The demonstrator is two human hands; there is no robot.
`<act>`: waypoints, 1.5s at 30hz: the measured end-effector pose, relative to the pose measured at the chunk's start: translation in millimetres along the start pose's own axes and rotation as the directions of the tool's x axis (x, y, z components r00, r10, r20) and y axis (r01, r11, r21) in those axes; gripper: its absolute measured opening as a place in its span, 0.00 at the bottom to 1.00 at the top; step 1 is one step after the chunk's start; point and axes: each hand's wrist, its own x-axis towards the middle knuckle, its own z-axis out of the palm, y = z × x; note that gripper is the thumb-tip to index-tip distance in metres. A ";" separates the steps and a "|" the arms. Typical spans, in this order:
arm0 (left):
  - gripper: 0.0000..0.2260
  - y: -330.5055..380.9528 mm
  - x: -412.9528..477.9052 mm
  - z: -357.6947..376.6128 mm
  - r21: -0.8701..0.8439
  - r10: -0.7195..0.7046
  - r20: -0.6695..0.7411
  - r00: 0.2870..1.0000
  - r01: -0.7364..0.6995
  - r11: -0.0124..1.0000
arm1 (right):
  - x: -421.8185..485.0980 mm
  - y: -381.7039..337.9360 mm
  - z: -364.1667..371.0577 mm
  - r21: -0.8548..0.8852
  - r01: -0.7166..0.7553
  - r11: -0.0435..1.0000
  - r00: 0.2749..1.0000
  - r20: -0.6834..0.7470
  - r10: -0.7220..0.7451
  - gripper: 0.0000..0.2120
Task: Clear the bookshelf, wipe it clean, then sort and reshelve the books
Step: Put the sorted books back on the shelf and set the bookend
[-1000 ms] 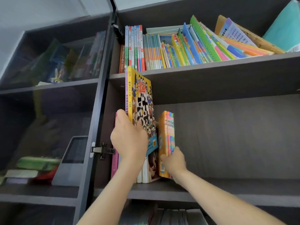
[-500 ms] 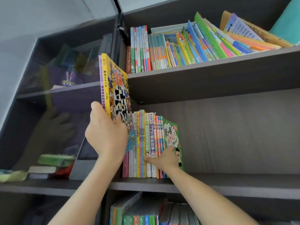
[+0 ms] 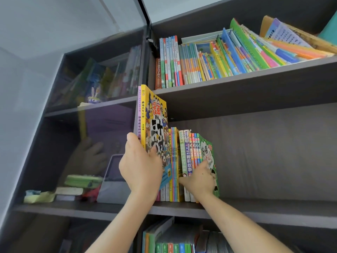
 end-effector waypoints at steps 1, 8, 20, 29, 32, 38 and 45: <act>0.15 -0.1 -0.3 -0.1 0.004 0.007 0.012 1.000 -0.007 1.000 | -3.1 -2.4 0.9 -0.053 -0.012 0.999 0.999 -0.032 0.011 0.50; 0.15 -3.3 -3.8 9.5 -0.026 -0.004 0.044 0.999 0.005 1.000 | -2.5 -10.1 -3.6 -0.211 0.015 0.977 0.988 -0.147 -0.047 0.54; 0.15 18.7 -18.1 26.0 -0.167 -0.005 0.098 0.995 0.022 0.986 | 2.1 47.2 -76.4 0.017 -0.046 0.999 0.952 -0.302 0.049 0.43; 0.13 -0.2 -33.9 123.2 -0.146 -0.140 0.292 0.946 0.189 0.971 | -6.4 48.8 -79.2 -0.091 -0.007 0.996 0.960 -0.280 -0.019 0.44; 0.12 -1.6 -34.1 143.1 0.054 -0.104 0.306 0.946 0.092 0.994 | -5.7 43.7 -72.3 -0.159 0.043 0.986 0.970 -0.230 -0.079 0.44; 0.18 -8.8 -39.9 145.7 0.346 -0.015 0.560 0.829 -0.217 0.913 | -2.6 25.4 -51.0 -0.112 0.061 0.992 0.984 -0.159 -0.079 0.41; 0.10 -37.0 -30.7 124.5 0.174 -0.014 0.666 0.745 -0.138 0.975 | 6.0 11.8 -29.4 -0.056 0.144 0.988 0.988 -0.043 -0.146 0.43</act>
